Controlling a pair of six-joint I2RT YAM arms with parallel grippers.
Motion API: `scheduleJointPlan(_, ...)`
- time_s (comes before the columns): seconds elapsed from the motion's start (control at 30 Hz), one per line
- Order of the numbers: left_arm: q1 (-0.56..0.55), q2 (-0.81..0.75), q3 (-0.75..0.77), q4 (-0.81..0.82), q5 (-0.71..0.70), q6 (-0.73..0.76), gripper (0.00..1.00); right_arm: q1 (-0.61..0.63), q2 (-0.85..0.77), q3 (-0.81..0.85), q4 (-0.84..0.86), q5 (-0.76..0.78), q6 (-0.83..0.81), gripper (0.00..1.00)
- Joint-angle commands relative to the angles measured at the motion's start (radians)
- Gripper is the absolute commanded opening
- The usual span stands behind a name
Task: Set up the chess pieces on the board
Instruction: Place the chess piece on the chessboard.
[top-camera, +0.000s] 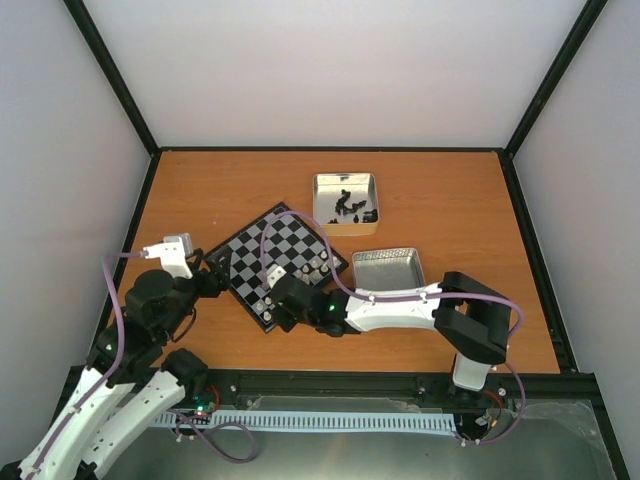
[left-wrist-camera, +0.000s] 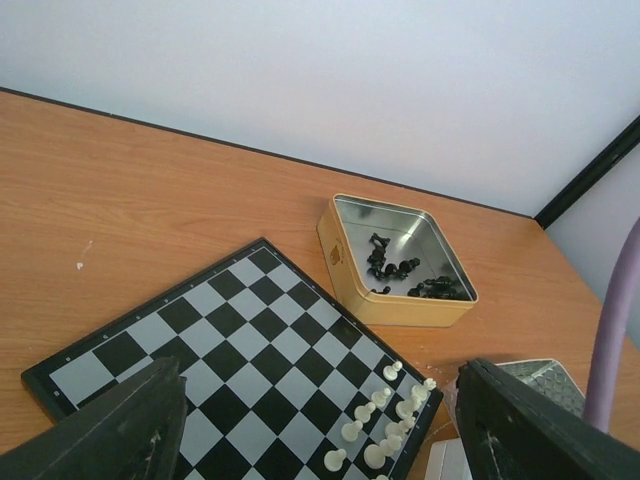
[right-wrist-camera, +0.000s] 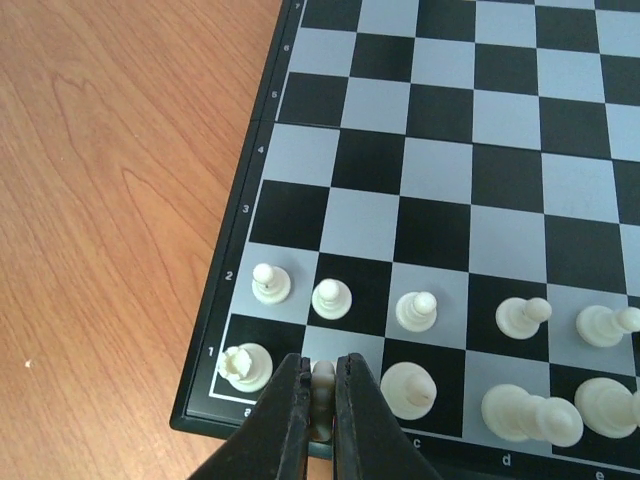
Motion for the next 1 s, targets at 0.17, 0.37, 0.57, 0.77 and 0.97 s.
scheduleJointPlan(0.17, 0.000, 0.001, 0.010, -0.010, -0.023, -0.005, 0.75, 0.021, 0.072, 0.053, 0.013, 0.041, 0.018, 0.03)
scheduleJointPlan(0.37, 0.000, 0.002, 0.009, -0.007, -0.014, -0.004, 0.76, 0.024, 0.107, 0.061, 0.011, 0.084, 0.031, 0.04)
scheduleJointPlan(0.57, 0.000, 0.000, 0.007, -0.005, -0.013, -0.002, 0.76, 0.025, 0.131, 0.061, 0.014, 0.084, 0.041, 0.05)
scheduleJointPlan(0.77, 0.000, 0.013, 0.008, -0.006, -0.020, -0.001, 0.77, 0.024, 0.149, 0.063, 0.018, 0.055, 0.053, 0.09)
scheduleJointPlan(0.97, 0.000, 0.016, 0.007, -0.005, -0.015, -0.001, 0.79, 0.024, 0.124, 0.077, -0.013, 0.055, 0.076, 0.25)
